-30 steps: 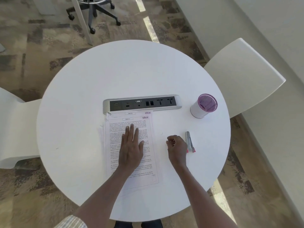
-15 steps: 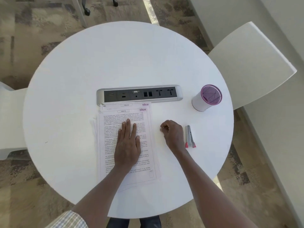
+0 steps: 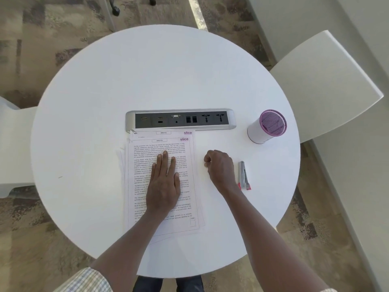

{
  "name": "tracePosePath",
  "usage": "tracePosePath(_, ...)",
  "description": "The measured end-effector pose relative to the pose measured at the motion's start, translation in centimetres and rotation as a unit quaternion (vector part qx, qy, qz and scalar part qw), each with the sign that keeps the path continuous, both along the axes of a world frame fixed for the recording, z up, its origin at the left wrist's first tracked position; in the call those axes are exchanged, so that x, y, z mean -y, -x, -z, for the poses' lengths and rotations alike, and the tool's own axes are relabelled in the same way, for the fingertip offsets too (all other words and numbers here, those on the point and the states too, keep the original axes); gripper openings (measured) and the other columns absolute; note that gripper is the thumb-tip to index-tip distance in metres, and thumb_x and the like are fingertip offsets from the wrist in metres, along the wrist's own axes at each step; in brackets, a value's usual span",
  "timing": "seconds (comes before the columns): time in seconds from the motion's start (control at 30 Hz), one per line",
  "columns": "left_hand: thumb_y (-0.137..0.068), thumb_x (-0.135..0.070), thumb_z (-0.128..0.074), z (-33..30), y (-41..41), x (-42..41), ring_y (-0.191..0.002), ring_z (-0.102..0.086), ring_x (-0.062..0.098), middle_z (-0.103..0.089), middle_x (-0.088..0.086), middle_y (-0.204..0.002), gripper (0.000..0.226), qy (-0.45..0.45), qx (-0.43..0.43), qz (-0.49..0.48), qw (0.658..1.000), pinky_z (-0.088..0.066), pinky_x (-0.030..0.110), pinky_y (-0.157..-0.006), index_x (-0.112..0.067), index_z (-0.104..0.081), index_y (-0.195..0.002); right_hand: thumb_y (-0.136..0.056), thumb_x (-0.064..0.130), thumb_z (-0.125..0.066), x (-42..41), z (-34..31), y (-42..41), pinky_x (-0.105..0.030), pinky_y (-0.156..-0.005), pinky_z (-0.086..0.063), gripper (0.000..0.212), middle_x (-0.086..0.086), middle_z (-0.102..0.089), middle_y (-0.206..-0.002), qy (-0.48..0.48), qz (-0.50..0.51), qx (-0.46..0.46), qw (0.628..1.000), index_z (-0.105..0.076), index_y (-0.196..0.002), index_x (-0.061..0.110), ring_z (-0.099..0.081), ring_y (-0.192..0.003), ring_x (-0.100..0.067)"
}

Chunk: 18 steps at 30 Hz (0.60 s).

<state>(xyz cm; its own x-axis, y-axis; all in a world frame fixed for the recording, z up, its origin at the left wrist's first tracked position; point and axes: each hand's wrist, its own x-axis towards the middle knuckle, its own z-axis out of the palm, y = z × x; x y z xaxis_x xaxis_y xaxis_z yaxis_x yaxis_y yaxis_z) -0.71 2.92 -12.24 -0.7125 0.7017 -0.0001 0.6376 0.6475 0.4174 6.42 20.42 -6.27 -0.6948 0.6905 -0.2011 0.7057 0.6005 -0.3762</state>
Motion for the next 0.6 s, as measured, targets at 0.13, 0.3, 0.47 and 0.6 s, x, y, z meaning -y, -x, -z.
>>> tracePosePath(0.13,-0.105,-0.027,-0.03,0.0,0.0,0.0,-0.156,-0.012,0.029,-0.02,0.013,-0.167,0.053,-0.001,0.001,0.003,1.0,-0.014,0.042,-0.127,-0.01,-0.034,-0.155,-0.073,-0.01,-0.048,0.2,-0.2,0.3,-0.042,-0.066,-0.055,0.024,-0.007,-0.07,-0.079,0.001,0.004,0.019,1.0,-0.066,-0.081,0.005,-0.064,-0.072,-0.031)
tracePosePath(0.3,-0.104,-0.026,-0.031,-0.1,-0.1,0.0,-0.156,-0.015,0.03,-0.021,0.014,-0.167,0.053,-0.008,0.002,0.002,1.0,-0.016,0.043,-0.127,-0.009,-0.035,-0.154,-0.073,-0.012,-0.044,0.0,-0.4,0.5,-0.041,-0.066,-0.055,0.026,-0.009,-0.069,-0.081,0.005,-0.016,0.026,1.0,-0.063,-0.083,0.004,-0.063,-0.073,-0.031)
tracePosePath(0.47,-0.104,-0.026,-0.03,-0.4,0.0,0.0,-0.156,-0.014,0.03,-0.021,0.014,-0.167,0.053,-0.009,0.009,0.001,1.0,-0.017,0.044,-0.127,-0.009,-0.036,-0.154,-0.081,-0.009,-0.049,-0.1,0.1,-0.1,-0.043,-0.067,-0.053,0.017,-0.011,-0.07,-0.08,0.007,-0.025,0.01,1.0,-0.062,-0.083,0.002,-0.063,-0.073,-0.032)
tracePosePath(0.6,-0.104,-0.026,-0.029,-0.5,-0.1,0.0,-0.156,-0.014,0.03,-0.021,0.014,-0.166,0.053,-0.01,0.012,0.001,1.0,-0.018,0.045,-0.126,-0.008,-0.036,-0.154,-0.084,-0.007,-0.055,0.0,0.6,-0.8,-0.039,-0.066,-0.055,0.014,-0.013,-0.073,-0.079,0.046,0.014,-0.041,0.998,-0.067,-0.081,-0.001,-0.066,-0.071,-0.03)
